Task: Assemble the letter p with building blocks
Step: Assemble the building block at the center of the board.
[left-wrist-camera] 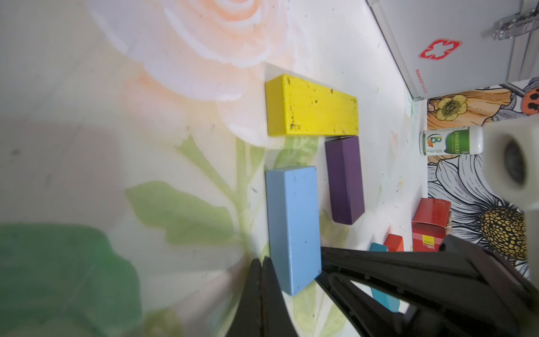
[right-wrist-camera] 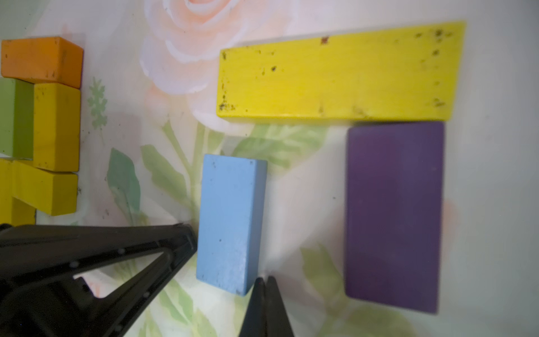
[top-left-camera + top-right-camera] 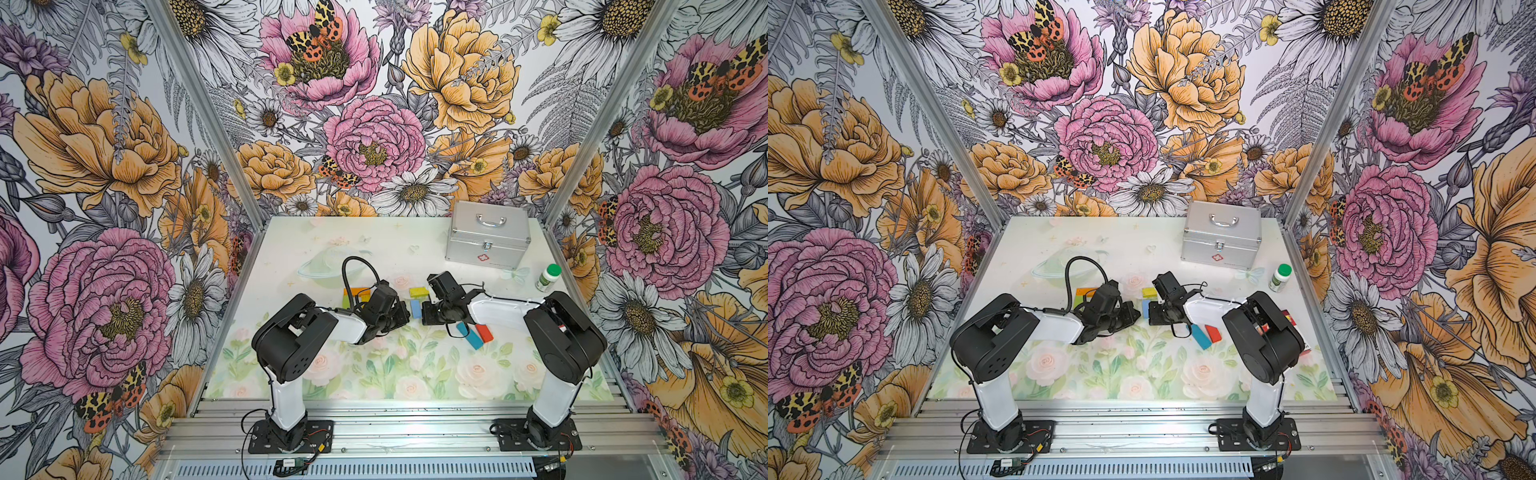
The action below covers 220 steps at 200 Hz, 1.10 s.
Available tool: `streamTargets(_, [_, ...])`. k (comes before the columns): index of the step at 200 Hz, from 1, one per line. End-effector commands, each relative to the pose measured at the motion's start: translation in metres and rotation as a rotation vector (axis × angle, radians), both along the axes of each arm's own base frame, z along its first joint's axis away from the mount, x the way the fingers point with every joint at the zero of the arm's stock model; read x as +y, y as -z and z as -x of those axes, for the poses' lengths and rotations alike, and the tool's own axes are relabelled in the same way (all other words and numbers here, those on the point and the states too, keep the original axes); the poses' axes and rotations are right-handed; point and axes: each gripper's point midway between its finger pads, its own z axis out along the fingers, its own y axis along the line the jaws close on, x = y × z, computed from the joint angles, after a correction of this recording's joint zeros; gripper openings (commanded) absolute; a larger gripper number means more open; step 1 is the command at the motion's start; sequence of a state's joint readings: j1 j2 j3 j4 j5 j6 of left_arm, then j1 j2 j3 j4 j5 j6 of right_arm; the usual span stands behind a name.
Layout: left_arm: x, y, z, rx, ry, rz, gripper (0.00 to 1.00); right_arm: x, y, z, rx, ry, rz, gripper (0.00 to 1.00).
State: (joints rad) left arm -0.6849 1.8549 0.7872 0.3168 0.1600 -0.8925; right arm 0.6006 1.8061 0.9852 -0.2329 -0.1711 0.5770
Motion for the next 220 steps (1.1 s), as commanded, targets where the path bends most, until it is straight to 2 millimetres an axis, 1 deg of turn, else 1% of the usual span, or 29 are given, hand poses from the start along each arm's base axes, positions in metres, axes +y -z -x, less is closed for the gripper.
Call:
streamTargets(1, [-0.008,0.002,0.001,0.011,0.021,0.02,0.0,0.006,0.005,-0.003,0.007,0.008,-0.024,0.0])
streamTargets(43, [-0.008,0.002,-0.001,0.009,0.017,0.026,0.0,0.009,0.011,-0.005,0.018,0.008,-0.029,0.0])
streamTargets(84, [-0.011,0.003,-0.003,0.014,0.018,0.033,0.0,0.005,0.015,-0.007,0.024,0.023,-0.017,0.0])
streamTargets(188, [-0.012,0.002,-0.005,0.02,0.014,0.045,0.0,0.004,0.015,-0.016,0.027,0.024,-0.031,0.0])
streamTargets(220, [-0.013,0.002,-0.006,0.02,0.015,0.046,0.0,0.003,0.016,-0.016,0.031,0.025,-0.033,0.0])
